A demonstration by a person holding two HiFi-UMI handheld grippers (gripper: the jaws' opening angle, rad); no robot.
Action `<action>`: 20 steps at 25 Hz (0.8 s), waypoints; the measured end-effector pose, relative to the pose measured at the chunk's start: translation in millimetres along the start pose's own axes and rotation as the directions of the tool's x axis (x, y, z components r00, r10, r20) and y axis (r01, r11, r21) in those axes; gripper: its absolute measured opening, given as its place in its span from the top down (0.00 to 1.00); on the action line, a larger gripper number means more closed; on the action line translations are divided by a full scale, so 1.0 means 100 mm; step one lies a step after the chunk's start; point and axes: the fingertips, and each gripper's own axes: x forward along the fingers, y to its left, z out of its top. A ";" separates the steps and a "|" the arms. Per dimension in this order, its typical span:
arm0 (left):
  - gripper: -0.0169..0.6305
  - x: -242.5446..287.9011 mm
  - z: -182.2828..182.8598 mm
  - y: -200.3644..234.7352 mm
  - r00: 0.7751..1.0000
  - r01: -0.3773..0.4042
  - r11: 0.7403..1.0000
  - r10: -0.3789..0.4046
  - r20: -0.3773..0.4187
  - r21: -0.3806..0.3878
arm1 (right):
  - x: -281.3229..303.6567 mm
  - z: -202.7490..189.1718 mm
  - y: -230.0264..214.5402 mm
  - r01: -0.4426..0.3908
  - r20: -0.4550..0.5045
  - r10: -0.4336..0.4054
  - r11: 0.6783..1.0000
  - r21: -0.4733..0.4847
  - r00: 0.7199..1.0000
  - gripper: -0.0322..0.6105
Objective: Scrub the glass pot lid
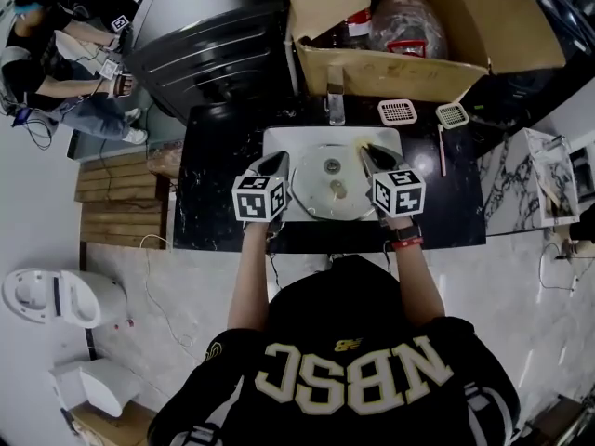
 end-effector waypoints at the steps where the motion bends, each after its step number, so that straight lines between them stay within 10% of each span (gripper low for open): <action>1: 0.95 -0.08 0.15 -0.04 0.998 -0.013 0.999 0.011 0.055 0.036 | -0.09 0.10 -0.01 0.017 0.042 -0.018 1.000 0.005 0.999 0.87; 10: 0.95 -0.65 0.79 -0.37 0.943 -0.079 0.990 0.037 0.332 0.116 | -0.76 0.71 0.14 0.168 0.257 -0.140 0.982 -0.089 0.956 0.87; 20: 0.95 -0.73 0.78 -0.49 0.937 -0.085 0.988 0.035 0.348 0.129 | -0.94 0.66 0.23 0.171 0.279 -0.151 0.984 -0.050 0.948 0.87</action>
